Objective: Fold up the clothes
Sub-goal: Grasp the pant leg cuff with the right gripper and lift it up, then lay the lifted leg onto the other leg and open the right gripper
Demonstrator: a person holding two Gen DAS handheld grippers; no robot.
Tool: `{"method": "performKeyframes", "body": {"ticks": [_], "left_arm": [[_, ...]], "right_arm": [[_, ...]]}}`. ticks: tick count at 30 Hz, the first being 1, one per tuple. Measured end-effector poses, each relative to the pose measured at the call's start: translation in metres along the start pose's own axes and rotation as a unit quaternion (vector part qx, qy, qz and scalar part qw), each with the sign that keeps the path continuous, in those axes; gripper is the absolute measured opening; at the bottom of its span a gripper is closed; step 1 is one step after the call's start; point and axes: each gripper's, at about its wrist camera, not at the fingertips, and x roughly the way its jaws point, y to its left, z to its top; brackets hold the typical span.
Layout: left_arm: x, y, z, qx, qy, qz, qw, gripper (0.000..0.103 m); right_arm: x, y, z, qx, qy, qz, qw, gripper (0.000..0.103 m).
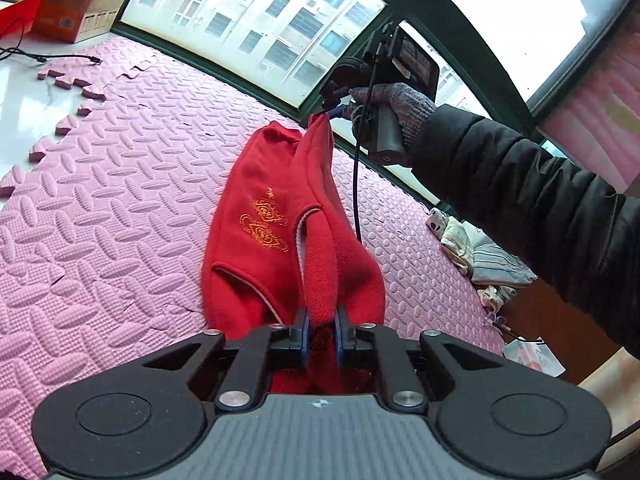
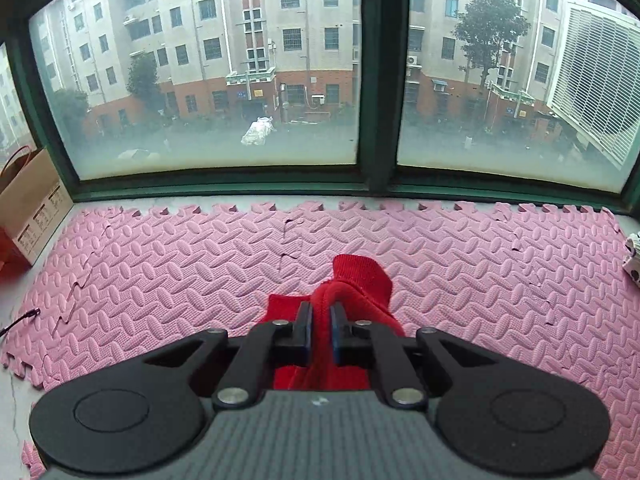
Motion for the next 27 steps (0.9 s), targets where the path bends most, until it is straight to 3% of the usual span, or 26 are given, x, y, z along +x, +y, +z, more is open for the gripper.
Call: {"method": "performKeyframes", "body": {"ticks": [4, 9, 16, 21, 27], "left_arm": [[-0.004, 0.009, -0.004, -0.008, 0.004, 0.009, 0.9999, 0.013], [-0.005, 0.015, -0.007, -0.016, 0.004, 0.011, 0.9998, 0.013], [-0.005, 0.017, -0.008, -0.015, 0.01, 0.012, 0.9998, 0.013], [-0.007, 0.019, -0.008, -0.019, 0.015, 0.016, 0.9996, 0.014], [-0.013, 0.015, -0.007, -0.006, 0.014, 0.04, 0.9991, 0.02]], "right_arm": [[0.017, 0.033, -0.011, -0.023, 0.019, 0.06, 0.998, 0.011], [0.008, 0.033, -0.011, -0.029, 0.015, 0.094, 0.995, 0.018], [-0.015, -0.012, -0.004, -0.078, 0.025, 0.069, 0.994, 0.025], [-0.026, -0.05, -0.024, -0.106, 0.049, 0.051, 0.992, 0.032], [-0.023, -0.068, -0.038, -0.079, 0.045, 0.064, 0.994, 0.032]]}}
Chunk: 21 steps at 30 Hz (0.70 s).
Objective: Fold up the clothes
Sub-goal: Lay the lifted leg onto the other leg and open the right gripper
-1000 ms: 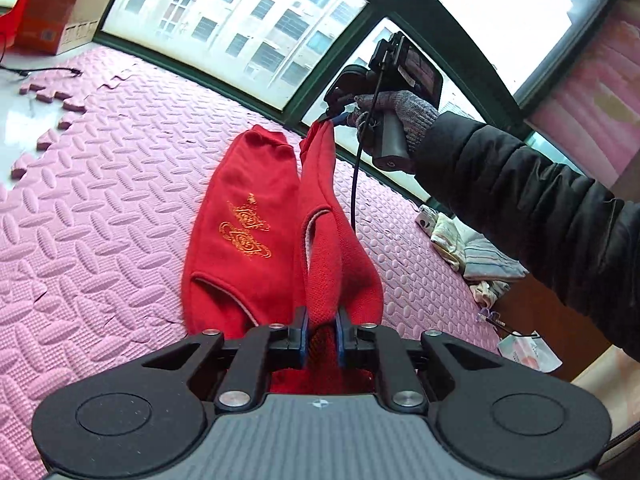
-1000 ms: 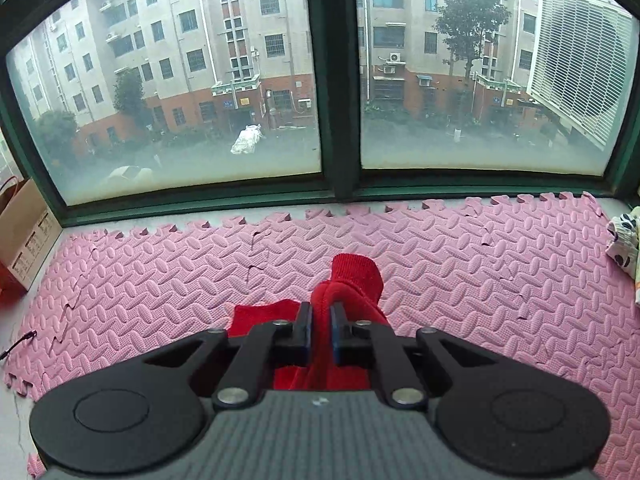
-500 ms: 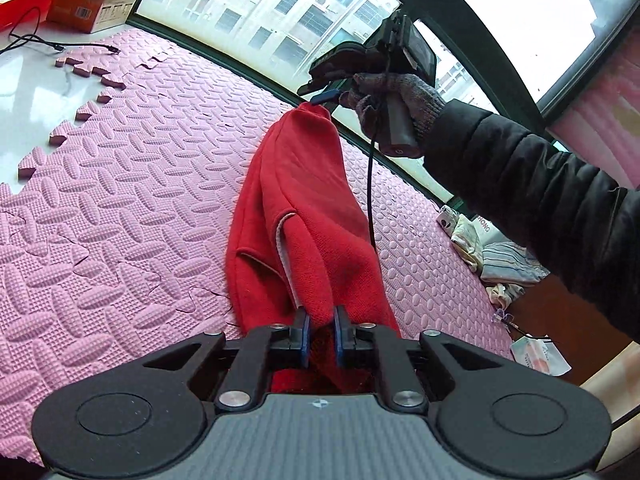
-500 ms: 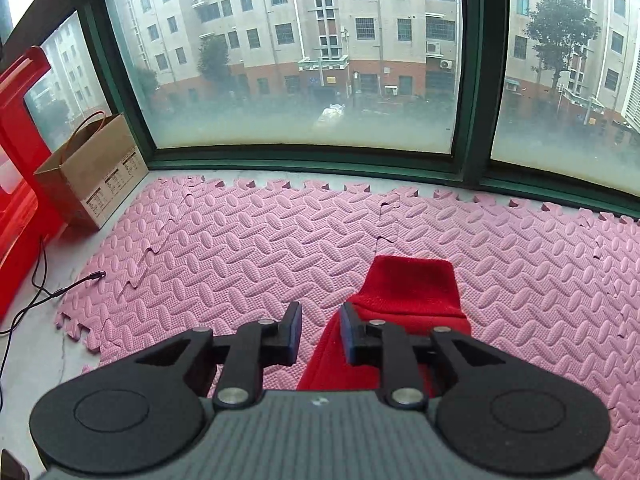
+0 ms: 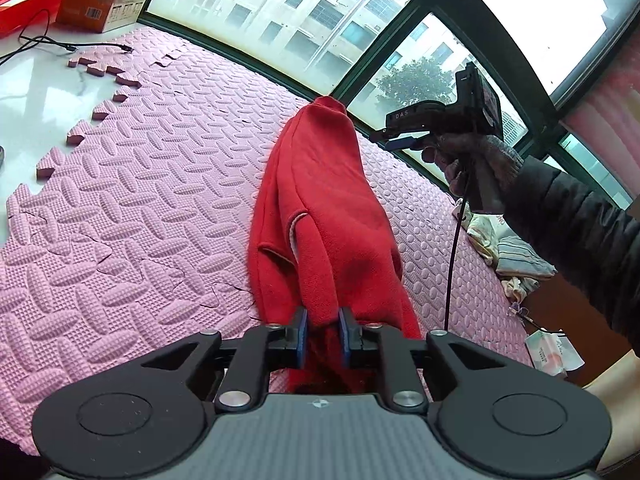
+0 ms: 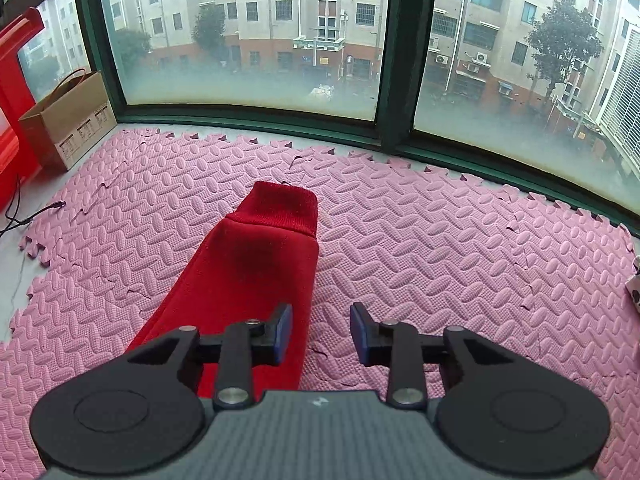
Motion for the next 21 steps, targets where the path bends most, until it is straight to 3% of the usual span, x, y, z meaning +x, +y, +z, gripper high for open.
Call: {"method": "performKeyframes", "body": {"ticks": [7, 12, 17, 21], "left_arm": [[-0.01, -0.001, 0.004, 0.016, 0.003, 0.04, 0.9991, 0.02], [-0.017, 0.0, 0.012, 0.021, 0.004, 0.066, 0.9976, 0.02], [-0.018, -0.007, 0.03, 0.041, -0.021, 0.062, 0.997, 0.02], [-0.005, -0.015, 0.045, 0.051, -0.03, 0.048, 0.9971, 0.028]], "right_arm": [[0.028, -0.003, 0.014, 0.03, -0.008, 0.012, 0.999, 0.032], [0.045, 0.001, 0.02, 0.016, 0.005, 0.01, 1.0, 0.032], [0.017, 0.004, 0.019, -0.013, -0.007, 0.028, 1.0, 0.037], [-0.026, 0.003, 0.005, -0.056, -0.015, 0.031, 0.998, 0.042]]}}
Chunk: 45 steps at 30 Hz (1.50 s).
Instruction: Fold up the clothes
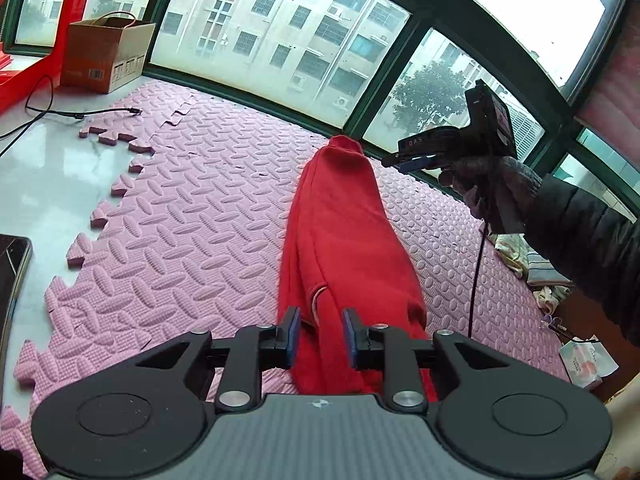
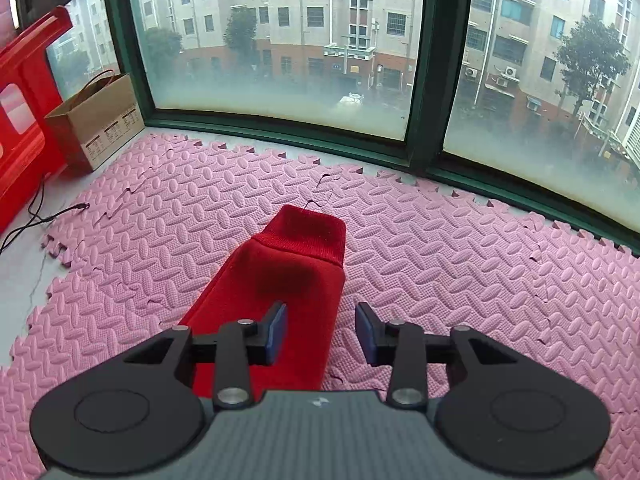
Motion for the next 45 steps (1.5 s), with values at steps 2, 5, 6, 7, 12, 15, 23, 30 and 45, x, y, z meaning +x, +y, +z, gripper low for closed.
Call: {"method": "performKeyframes", "body": {"ticks": [2, 5, 6, 7, 12, 15, 23, 30, 45], "left_arm": [[0.008, -0.005, 0.006, 0.009, -0.003, -0.007, 0.9999, 0.04], [0.024, -0.011, 0.013, 0.02, -0.002, 0.003, 0.9998, 0.047], [0.03, -0.012, 0.014, 0.025, 0.0, 0.007, 0.9997, 0.047], [0.036, -0.012, 0.015, 0.027, 0.004, 0.011, 0.9996, 0.047], [0.057, -0.005, 0.014, 0.011, 0.037, 0.02, 0.9991, 0.041], [0.06, -0.006, 0.01, 0.015, 0.043, 0.023, 0.9987, 0.021], [0.058, -0.012, 0.008, 0.047, 0.028, 0.047, 0.9974, 0.014], [0.055, -0.006, 0.009, 0.032, 0.022, 0.056, 0.9977, 0.014], [0.068, 0.021, 0.002, -0.011, 0.054, 0.059, 0.9968, 0.012]], "right_arm": [[-0.023, 0.002, -0.01, -0.018, -0.006, -0.002, 1.0, 0.051], [-0.054, 0.006, -0.03, -0.042, -0.008, -0.005, 0.999, 0.051], [-0.065, 0.007, -0.037, -0.048, -0.009, -0.004, 0.999, 0.051], [-0.074, 0.008, -0.045, -0.053, -0.009, -0.002, 0.999, 0.051], [-0.113, 0.02, -0.096, -0.084, -0.007, 0.011, 0.996, 0.056], [-0.128, 0.031, -0.127, -0.109, -0.003, 0.024, 0.994, 0.056], [-0.146, 0.064, -0.19, -0.114, -0.008, 0.095, 0.989, 0.056], [-0.144, 0.101, -0.216, -0.152, -0.029, 0.151, 0.976, 0.056], [-0.131, 0.072, -0.213, -0.1, -0.037, 0.192, 0.976, 0.056]]}}
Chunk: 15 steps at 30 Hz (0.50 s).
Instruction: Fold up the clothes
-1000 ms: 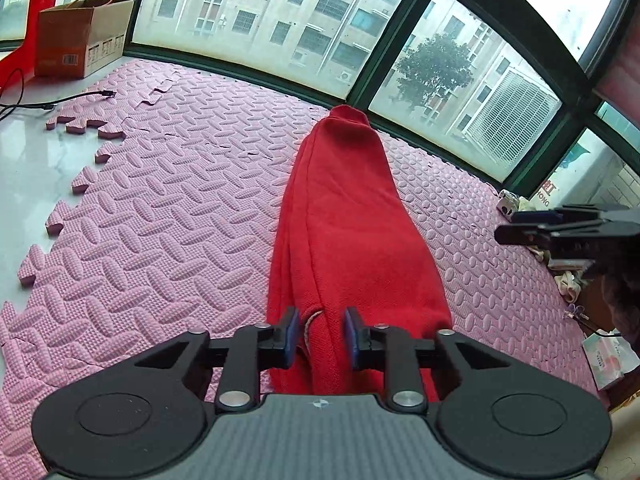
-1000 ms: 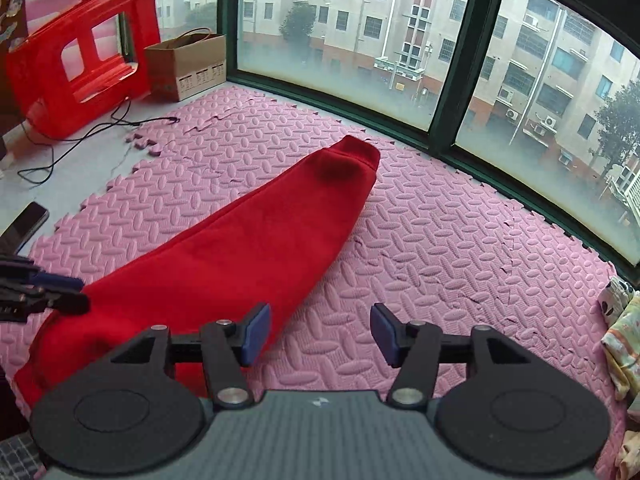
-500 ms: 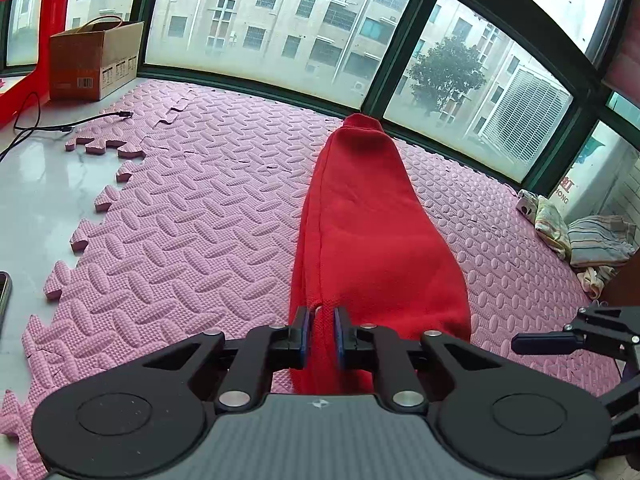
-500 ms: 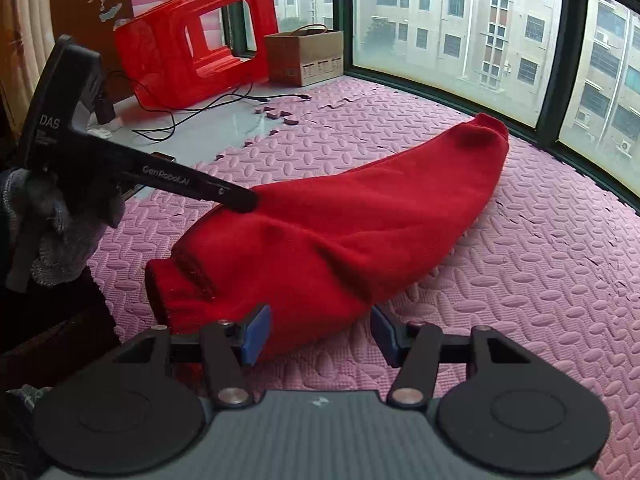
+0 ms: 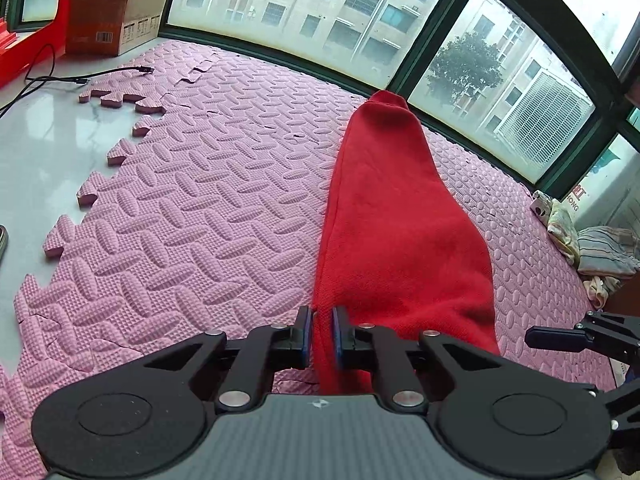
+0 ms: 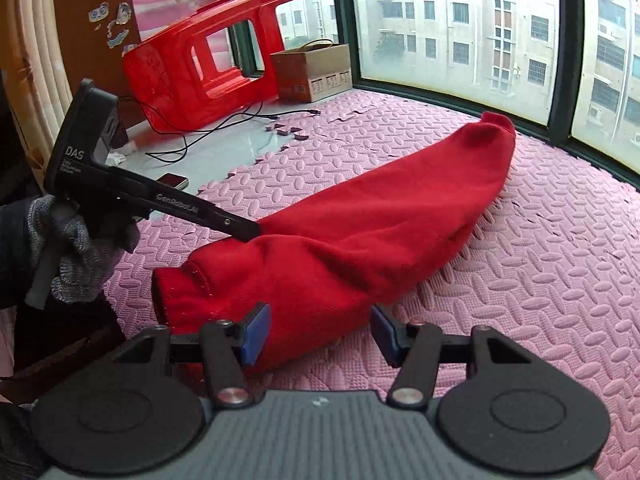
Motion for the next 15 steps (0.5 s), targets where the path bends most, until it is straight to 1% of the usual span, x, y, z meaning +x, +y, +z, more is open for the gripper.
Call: {"method": "performKeyframes", "body": {"ticks": [2, 6, 8, 10, 12, 13, 15], "left_arm": [[0.001, 0.0, 0.001, 0.001, 0.003, 0.002, 1.0, 0.012], [0.004, -0.001, 0.0, 0.007, 0.007, 0.007, 0.9999, 0.012], [0.005, -0.002, 0.001, 0.007, 0.01, 0.009, 0.9999, 0.012], [0.005, -0.002, 0.002, 0.007, 0.012, 0.012, 0.9998, 0.012], [0.006, -0.003, 0.002, 0.007, 0.013, 0.014, 0.9998, 0.012], [0.006, -0.003, 0.002, 0.006, 0.014, 0.015, 0.9998, 0.013], [0.006, -0.003, 0.002, 0.002, 0.015, 0.016, 0.9998, 0.013]], "right_arm": [[0.0, -0.013, 0.001, 0.012, 0.0, 0.004, 1.0, 0.057], [0.005, -0.046, 0.004, 0.05, -0.001, 0.031, 0.998, 0.059], [0.008, -0.056, 0.006, 0.057, -0.004, 0.04, 0.998, 0.064], [0.014, -0.069, 0.01, 0.058, -0.005, 0.062, 0.996, 0.066], [0.019, -0.078, 0.013, 0.055, -0.005, 0.087, 0.995, 0.072], [0.021, -0.08, 0.014, 0.053, -0.004, 0.096, 0.994, 0.077], [0.026, -0.086, 0.019, 0.046, -0.006, 0.11, 0.993, 0.079]]}}
